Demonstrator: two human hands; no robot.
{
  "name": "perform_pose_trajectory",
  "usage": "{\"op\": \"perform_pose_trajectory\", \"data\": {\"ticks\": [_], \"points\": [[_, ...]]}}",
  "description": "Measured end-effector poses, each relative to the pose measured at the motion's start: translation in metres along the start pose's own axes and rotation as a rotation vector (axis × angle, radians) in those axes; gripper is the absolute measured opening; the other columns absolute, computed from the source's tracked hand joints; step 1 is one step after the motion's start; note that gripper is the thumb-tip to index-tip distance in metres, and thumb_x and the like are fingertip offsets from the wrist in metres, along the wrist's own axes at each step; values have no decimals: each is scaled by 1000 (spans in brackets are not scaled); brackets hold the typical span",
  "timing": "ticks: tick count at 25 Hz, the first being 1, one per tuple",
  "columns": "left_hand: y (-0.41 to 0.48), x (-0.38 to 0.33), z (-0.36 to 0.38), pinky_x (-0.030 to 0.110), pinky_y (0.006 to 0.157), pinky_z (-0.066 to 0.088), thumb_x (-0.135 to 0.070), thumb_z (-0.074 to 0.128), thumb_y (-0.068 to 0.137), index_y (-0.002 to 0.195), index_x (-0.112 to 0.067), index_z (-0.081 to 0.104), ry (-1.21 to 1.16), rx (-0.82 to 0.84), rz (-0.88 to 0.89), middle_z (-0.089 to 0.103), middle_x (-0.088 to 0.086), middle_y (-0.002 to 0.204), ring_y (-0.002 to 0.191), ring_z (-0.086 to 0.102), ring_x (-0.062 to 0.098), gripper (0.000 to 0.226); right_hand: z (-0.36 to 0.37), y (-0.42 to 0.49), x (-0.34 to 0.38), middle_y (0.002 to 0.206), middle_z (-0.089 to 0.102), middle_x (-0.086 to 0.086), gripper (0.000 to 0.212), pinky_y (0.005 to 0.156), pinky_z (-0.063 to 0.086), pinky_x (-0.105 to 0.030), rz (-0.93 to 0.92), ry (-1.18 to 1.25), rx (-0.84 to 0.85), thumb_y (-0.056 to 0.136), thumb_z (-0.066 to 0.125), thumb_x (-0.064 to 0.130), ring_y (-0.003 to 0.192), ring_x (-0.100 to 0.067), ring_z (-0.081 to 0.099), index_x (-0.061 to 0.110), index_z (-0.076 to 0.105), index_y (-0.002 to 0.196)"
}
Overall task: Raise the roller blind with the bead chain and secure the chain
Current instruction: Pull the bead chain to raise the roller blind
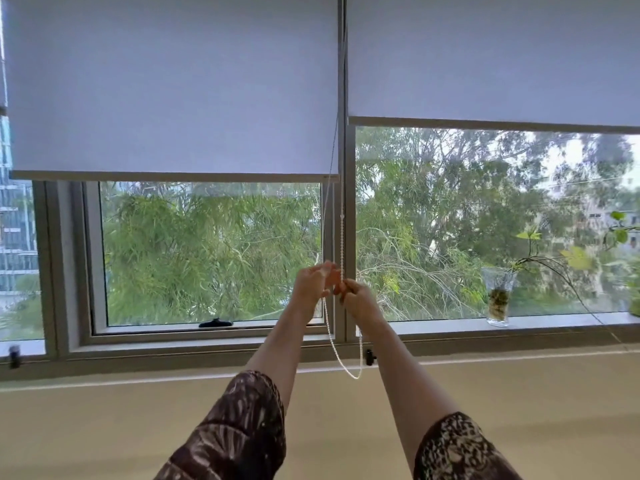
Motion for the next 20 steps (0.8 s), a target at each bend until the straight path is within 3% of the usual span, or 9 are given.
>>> {"op": "perform_pose_trajectory", "data": {"ticks": [3, 8, 11, 14, 17, 20], "points": [[15, -26, 9, 32, 67, 43, -23, 55, 94, 96, -13, 72, -15, -2, 63, 74, 11, 98, 87, 58, 25, 20, 13, -10, -24, 60, 50, 1, 27, 47, 26, -21, 32, -3, 29, 92, 40, -2, 51, -9, 37, 6, 63, 79], [27, -53, 13, 26, 54, 36, -14, 57, 93, 108, -4, 68, 8, -64, 116, 72, 9, 92, 79, 52, 24, 22, 28, -14, -38, 64, 53, -6, 35, 50, 29, -29, 49, -74, 81, 94, 42, 8, 56, -17, 42, 19, 60, 65], [34, -68, 13, 19, 48, 38, -13, 57, 93, 111, -2, 66, 22, -98, 119, 72, 11, 97, 72, 56, 17, 23, 30, -14, -41, 58, 50, 1, 40, 45, 26, -25, 54, -108, 117, 95, 44, 16, 50, -11, 38, 22, 59, 59], [37, -72, 12, 13, 40, 43, -3, 56, 91, 106, 6, 67, -52, -145, 151, 70, 7, 77, 51, 64, 4, 20, 29, -13, -40, 64, 53, -3, 41, 46, 27, -25, 64, -136, 136, 96, 44, 18, 53, -13, 40, 24, 59, 59], [38, -70, 13, 16, 50, 54, 1, 58, 89, 100, 11, 67, -56, -178, 207, 67, 0, 61, 44, 63, 1, 17, 25, -15, -39, 66, 54, -6, 36, 49, 30, -24, 80, -127, 163, 98, 42, 18, 56, -15, 43, 23, 62, 68], [37, -59, 7, 29, 66, 60, -1, 61, 88, 98, 8, 69, -50, -199, 222, 67, -9, 51, 47, 63, 5, 16, 23, -25, -47, 67, 61, -8, 30, 47, 37, -19, 173, -25, 220, 100, 36, 15, 52, -12, 51, 7, 65, 96]]}}
Point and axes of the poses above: each hand's wrist, its own y-axis towards the middle knuckle, its own z-axis out of the palm, x = y × z, the point moved 9 cm from there along y, towards the middle knuckle
